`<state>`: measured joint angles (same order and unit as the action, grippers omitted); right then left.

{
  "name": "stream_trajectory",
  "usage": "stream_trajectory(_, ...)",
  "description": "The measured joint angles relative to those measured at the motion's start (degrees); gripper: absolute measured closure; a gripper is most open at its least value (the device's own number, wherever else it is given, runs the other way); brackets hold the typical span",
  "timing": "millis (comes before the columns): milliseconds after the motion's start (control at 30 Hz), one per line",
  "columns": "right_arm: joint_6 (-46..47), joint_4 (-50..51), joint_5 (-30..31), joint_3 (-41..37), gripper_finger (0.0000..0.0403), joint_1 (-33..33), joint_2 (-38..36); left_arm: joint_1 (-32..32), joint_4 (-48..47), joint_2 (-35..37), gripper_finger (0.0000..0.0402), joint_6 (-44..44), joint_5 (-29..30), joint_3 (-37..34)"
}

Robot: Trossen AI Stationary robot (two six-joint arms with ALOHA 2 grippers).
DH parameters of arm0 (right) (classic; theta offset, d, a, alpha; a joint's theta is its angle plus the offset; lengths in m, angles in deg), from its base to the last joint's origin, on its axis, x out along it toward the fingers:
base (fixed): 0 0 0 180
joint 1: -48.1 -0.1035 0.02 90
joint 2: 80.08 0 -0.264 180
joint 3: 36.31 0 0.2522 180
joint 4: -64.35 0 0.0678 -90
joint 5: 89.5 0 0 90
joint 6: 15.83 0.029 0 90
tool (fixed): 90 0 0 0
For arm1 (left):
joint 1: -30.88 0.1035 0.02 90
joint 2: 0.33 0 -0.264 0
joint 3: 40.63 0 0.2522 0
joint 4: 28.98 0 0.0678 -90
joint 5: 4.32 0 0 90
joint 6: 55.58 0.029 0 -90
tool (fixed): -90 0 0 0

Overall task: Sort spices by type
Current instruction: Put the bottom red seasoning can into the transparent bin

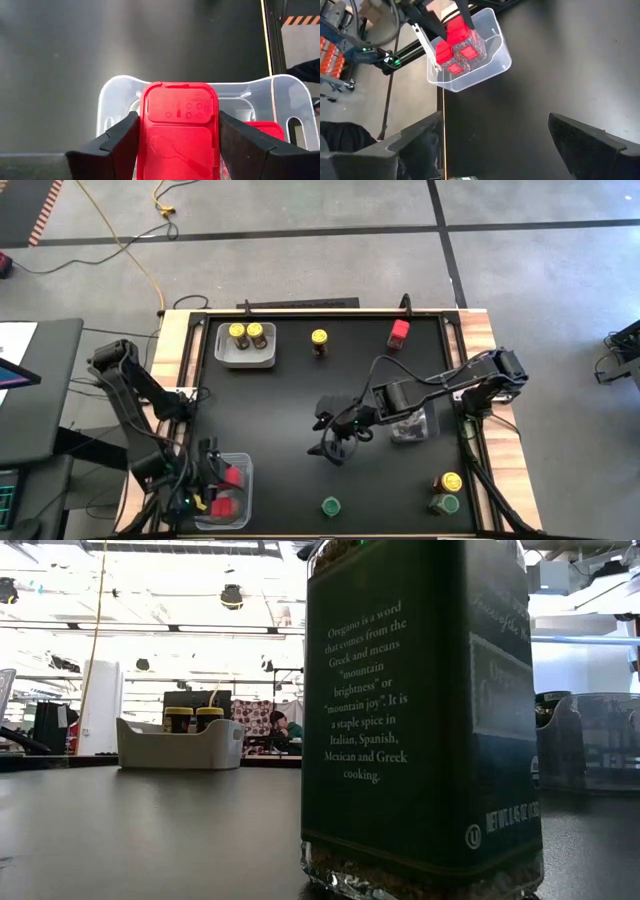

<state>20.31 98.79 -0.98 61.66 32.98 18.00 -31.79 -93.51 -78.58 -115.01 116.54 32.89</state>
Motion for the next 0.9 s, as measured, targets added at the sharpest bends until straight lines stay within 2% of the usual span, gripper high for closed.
stream_trajectory(233,1.6,0.0,0.0,0.0,0.0017,-0.7,0.0,-0.4,5.2,0.0,0.0171,-0.4,-0.2,-4.1)
stream_trajectory(500,2.5,0.0,0.0,0.0,0.0017,-1.4,0.0,-1.2,5.3,-0.6,0.0171,-1.5,-0.1,-4.6)
stream_trajectory(900,2.4,0.0,0.0,0.0,0.0017,-1.4,0.0,-2.4,4.3,-3.9,0.0171,-7.8,1.4,-4.6)
